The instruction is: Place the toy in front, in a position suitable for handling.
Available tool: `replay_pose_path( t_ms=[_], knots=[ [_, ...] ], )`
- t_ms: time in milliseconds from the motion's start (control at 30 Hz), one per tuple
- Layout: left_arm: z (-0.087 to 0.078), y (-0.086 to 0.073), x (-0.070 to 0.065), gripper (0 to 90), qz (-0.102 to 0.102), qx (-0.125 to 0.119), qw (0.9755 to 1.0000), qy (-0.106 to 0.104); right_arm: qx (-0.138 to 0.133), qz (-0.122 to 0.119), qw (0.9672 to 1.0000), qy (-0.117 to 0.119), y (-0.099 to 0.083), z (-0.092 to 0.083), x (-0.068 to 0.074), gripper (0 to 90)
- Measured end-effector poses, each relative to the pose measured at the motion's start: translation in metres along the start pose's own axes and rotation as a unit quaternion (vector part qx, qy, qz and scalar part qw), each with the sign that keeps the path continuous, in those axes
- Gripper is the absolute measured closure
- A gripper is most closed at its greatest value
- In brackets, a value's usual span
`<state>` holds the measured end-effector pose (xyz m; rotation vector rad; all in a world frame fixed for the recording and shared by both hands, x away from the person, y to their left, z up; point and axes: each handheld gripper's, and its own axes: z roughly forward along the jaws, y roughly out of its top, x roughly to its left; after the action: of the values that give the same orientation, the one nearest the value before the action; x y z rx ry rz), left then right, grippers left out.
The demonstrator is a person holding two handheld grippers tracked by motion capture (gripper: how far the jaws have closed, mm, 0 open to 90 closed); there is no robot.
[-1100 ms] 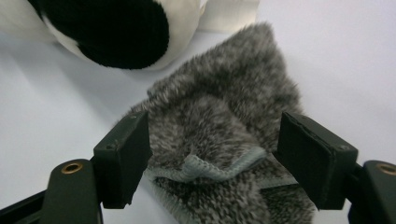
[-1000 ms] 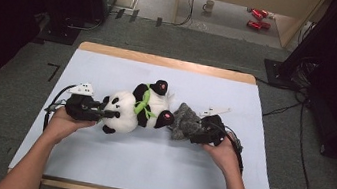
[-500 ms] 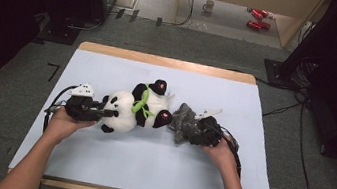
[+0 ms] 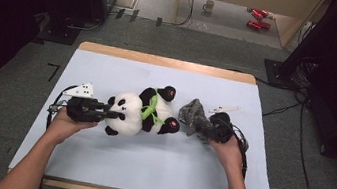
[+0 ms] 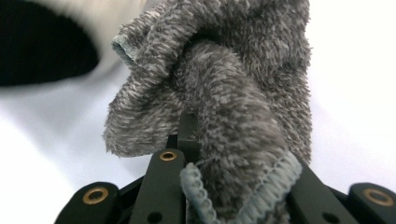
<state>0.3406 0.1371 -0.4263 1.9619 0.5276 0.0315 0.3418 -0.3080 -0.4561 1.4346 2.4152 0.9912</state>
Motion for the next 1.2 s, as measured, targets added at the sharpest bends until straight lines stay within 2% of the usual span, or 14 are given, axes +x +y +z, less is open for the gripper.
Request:
replay_pose_path(
  t_ms=[67, 100, 233, 333, 400, 500, 633, 767, 933, 1033, 1200],
  knots=[
    [0.003, 0.001, -0.002, 72.8, 0.002, 0.0, 1.0, -0.007, -0.009, 0.009, 0.9999, 0.004, 0.0, -0.004, -0.003, 76.4],
    [0.005, 0.0, -0.001, 72.6, -0.004, -0.002, 0.9999, -0.01, -0.014, 0.013, 0.9998, 0.004, 0.0, -0.007, -0.004, 76.5],
    [0.007, -0.004, 0.005, 71.0, -0.011, 0.013, 0.9998, 0.007, -0.047, 0.019, 0.9987, 0.01, 0.005, -0.02, -0.003, 76.5],
    [0.01, -0.008, 0.008, 65.6, -0.019, 0.036, 0.9987, 0.031, -0.066, 0.005, 0.9976, 0.02, 0.012, -0.029, 0.004, 76.5],
    [0.011, -0.01, 0.011, 60.0, -0.039, 0.044, 0.9977, 0.033, -0.076, -0.003, 0.9968, 0.025, 0.017, -0.034, 0.01, 76.5],
    [0.011, -0.011, 0.011, 52.0, -0.045, 0.044, 0.9972, 0.039, -0.088, -0.014, 0.9953, 0.038, 0.025, -0.041, 0.019, 76.4],
    [0.009, -0.017, 0.011, 37.6, -0.052, 0.036, 0.9969, 0.048, -0.086, -0.032, 0.9944, 0.053, 0.035, -0.044, 0.034, 76.4],
    [0.009, -0.018, 0.01, 34.3, -0.059, 0.03, 0.9965, 0.05, -0.079, -0.04, 0.9942, 0.06, 0.042, -0.042, 0.04, 76.3],
    [0.009, -0.018, 0.01, 31.3, -0.067, 0.034, 0.9958, 0.052, -0.07, -0.052, 0.9942, 0.063, 0.054, -0.044, 0.05, 76.3],
    [0.009, -0.018, 0.012, 29.0, -0.076, 0.037, 0.9951, 0.05, -0.072, -0.059, 0.9932, 0.069, 0.063, -0.046, 0.055, 76.2],
    [0.01, -0.019, 0.012, 25.5, -0.077, 0.038, 0.995, 0.051, -0.076, -0.076, 0.9906, 0.083, 0.078, -0.05, 0.07, 76.0]
  ],
)
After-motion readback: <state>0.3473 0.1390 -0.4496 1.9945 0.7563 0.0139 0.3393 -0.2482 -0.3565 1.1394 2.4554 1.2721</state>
